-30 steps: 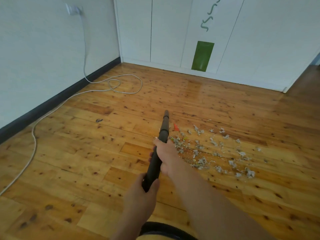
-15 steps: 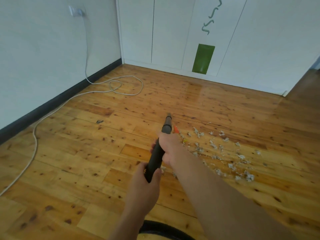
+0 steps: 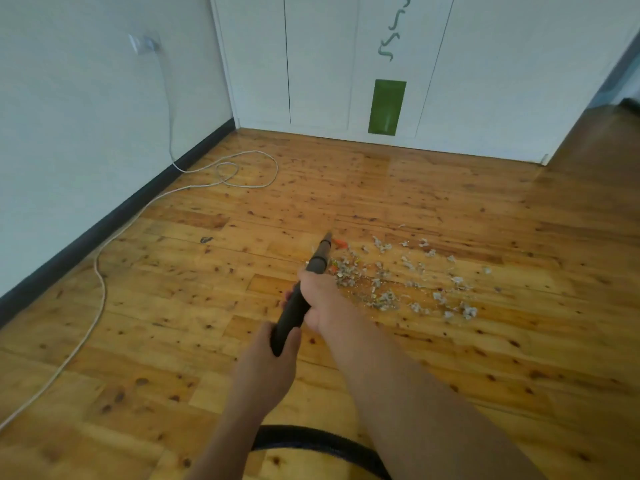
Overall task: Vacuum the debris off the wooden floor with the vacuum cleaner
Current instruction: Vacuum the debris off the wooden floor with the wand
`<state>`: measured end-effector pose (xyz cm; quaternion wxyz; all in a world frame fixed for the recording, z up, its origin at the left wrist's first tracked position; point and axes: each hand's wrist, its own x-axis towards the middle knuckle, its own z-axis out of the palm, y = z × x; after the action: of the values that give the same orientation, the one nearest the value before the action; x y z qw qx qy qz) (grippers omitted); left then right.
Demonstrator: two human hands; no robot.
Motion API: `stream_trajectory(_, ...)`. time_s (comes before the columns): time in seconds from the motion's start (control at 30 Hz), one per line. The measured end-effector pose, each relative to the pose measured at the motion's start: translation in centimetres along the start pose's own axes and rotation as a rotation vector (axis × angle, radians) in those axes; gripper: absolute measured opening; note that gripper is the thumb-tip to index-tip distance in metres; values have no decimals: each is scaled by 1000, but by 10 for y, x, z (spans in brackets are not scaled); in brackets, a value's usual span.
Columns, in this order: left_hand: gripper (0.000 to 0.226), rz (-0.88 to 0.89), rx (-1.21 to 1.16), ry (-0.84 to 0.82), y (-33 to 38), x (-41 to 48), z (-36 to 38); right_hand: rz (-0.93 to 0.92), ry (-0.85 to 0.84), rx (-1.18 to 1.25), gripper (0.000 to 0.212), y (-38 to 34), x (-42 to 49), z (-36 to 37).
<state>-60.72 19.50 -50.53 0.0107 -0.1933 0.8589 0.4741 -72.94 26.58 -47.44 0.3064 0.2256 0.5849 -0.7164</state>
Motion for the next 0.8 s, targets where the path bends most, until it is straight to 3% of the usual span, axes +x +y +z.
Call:
stream_trajectory(0.67,26,-17,96,2,3,-86,-31,26,-123,179,13,46,-86,-8)
stream_trajectory(0.8,26,1,104,-4,-1,-91,-35,29,-139,187,19,51,-92,-9)
